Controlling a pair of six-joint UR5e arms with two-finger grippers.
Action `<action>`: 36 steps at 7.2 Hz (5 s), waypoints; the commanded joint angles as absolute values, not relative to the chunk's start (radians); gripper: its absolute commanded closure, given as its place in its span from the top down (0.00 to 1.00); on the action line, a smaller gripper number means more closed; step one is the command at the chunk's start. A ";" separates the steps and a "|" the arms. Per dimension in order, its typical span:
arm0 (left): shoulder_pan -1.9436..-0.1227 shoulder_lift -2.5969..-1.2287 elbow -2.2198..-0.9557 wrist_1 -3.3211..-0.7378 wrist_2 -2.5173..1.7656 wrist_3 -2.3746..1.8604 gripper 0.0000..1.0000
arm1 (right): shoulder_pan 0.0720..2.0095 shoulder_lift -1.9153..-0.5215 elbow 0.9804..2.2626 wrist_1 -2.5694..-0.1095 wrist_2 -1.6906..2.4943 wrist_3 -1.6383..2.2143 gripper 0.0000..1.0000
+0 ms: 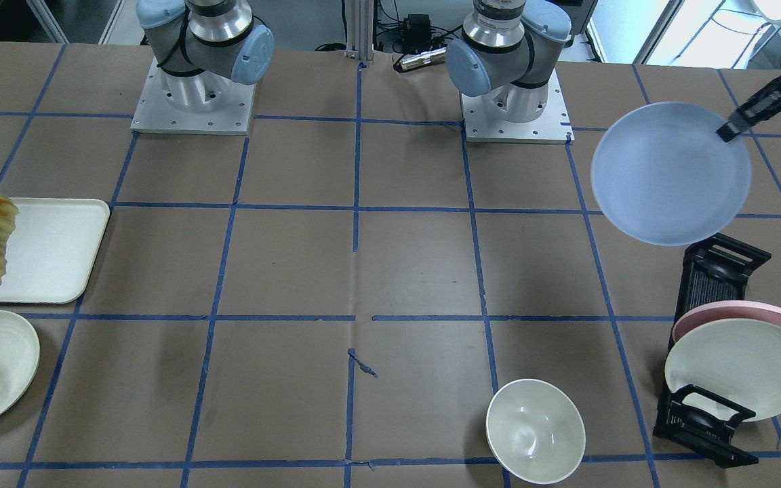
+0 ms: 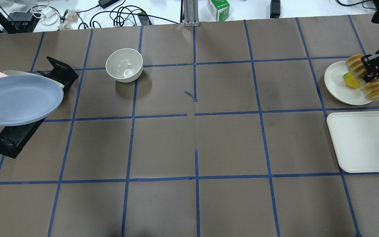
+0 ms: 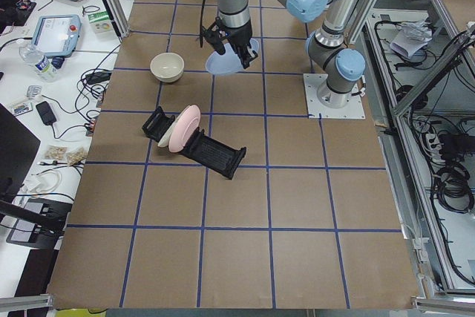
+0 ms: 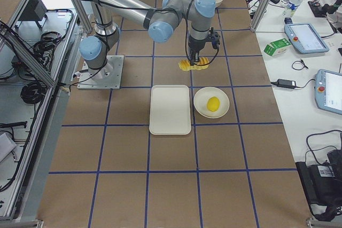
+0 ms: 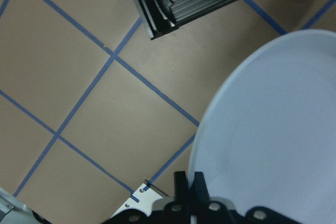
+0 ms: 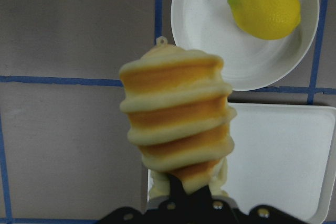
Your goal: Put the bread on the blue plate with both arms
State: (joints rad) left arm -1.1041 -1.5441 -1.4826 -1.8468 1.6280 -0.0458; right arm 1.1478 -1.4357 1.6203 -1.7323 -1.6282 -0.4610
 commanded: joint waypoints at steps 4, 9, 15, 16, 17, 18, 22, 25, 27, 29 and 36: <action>-1.643 -1.721 -1.827 -1.092 1.296 -0.361 0.00 | 1.336 -1.422 1.560 -1.703 -1.586 -0.192 0.00; -1.712 -1.934 -1.919 -0.781 1.292 -0.257 0.00 | 1.524 -1.401 1.666 -1.788 -1.585 0.030 0.00; -1.680 -1.749 -1.574 -1.375 1.562 -0.172 1.00 | 1.885 -1.180 1.680 -2.087 -1.529 0.482 0.00; -1.651 -1.712 -1.484 -1.601 1.613 -0.096 1.00 | 1.914 -1.119 1.675 -2.193 -1.469 0.600 0.00; -1.622 -1.682 -1.453 -1.661 1.617 -0.043 1.00 | 1.931 -1.099 1.678 -2.224 -1.447 0.664 0.00; -1.621 -1.665 -1.457 -1.663 1.606 -0.046 1.00 | 1.960 -1.091 1.684 -2.232 -1.445 0.689 0.20; -1.611 -1.667 -1.471 -1.657 1.606 -0.043 1.00 | 1.896 -1.150 1.654 -2.173 -1.489 0.545 1.00; -1.606 -1.666 -1.471 -1.652 1.605 -0.044 1.00 | 1.716 -1.308 1.565 -1.887 -1.480 0.326 1.00; -1.606 -1.666 -1.463 -1.646 1.606 -0.051 1.00 | 1.633 -1.400 1.566 -1.797 -1.518 0.137 1.00; -1.605 -1.666 -1.459 -1.646 1.603 -0.051 1.00 | 1.515 -1.542 1.540 -1.577 -1.553 -0.004 1.00; -1.608 -1.674 -1.457 -1.631 1.600 -0.063 1.00 | 1.523 -1.537 1.469 -1.517 -1.542 -0.035 1.00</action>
